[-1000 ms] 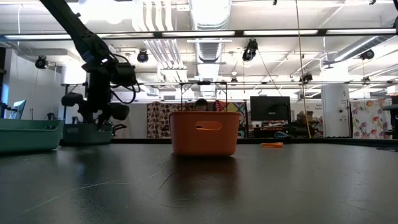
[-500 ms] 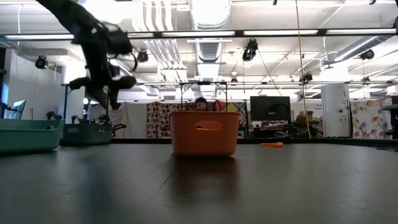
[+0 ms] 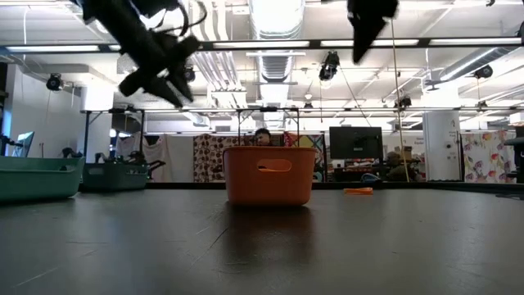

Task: Sort rubber bands into baskets
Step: Move the orange rubber band, then put the orange rubber band into the orange bin

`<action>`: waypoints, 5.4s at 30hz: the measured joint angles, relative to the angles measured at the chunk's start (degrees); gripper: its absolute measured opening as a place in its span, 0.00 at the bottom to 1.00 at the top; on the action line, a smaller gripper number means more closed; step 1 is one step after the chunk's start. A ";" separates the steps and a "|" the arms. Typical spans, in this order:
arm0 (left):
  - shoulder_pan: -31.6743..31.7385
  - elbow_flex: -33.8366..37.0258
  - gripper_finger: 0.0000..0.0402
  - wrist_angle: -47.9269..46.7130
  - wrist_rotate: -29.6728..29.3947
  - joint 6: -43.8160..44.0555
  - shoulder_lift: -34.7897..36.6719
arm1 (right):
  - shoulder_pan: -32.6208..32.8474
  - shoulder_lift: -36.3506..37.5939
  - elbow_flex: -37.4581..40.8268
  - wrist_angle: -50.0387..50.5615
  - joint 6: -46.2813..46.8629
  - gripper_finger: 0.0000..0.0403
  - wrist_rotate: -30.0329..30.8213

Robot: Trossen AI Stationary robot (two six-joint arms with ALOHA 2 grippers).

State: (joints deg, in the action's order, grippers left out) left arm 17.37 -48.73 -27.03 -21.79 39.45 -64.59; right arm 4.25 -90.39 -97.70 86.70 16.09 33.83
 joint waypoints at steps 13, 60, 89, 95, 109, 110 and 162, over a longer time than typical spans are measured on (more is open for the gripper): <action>-25.91 0.00 0.29 11.14 -0.14 6.11 -8.41 | 14.69 1.98 17.43 -0.42 32.24 0.58 -31.10; -47.28 -0.11 0.29 28.06 -16.27 8.58 -22.11 | 49.90 -21.62 29.57 -40.00 68.02 0.44 -73.47; -46.87 -0.13 0.29 26.55 -16.23 2.34 -18.92 | 33.16 -20.94 13.31 -19.51 49.54 0.03 -40.29; -47.20 -0.13 0.29 16.84 -16.19 4.56 -12.00 | 25.52 -20.85 9.17 -19.37 37.75 0.03 -33.22; -52.33 -0.17 0.29 11.98 -16.06 13.77 -9.12 | 13.07 -13.70 12.60 -19.49 18.80 0.03 -17.51; -52.44 -0.17 0.29 11.99 -16.08 13.85 -9.50 | 11.63 -12.80 13.72 -19.94 18.12 0.03 -15.77; -52.42 -0.11 0.29 -0.73 -22.83 15.50 -6.00 | -3.99 13.25 40.78 -35.70 31.34 0.64 -27.28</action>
State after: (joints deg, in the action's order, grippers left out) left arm -35.05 -48.84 -27.76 -44.62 54.96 -70.59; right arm 0.26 -77.14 -56.93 51.00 47.43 6.55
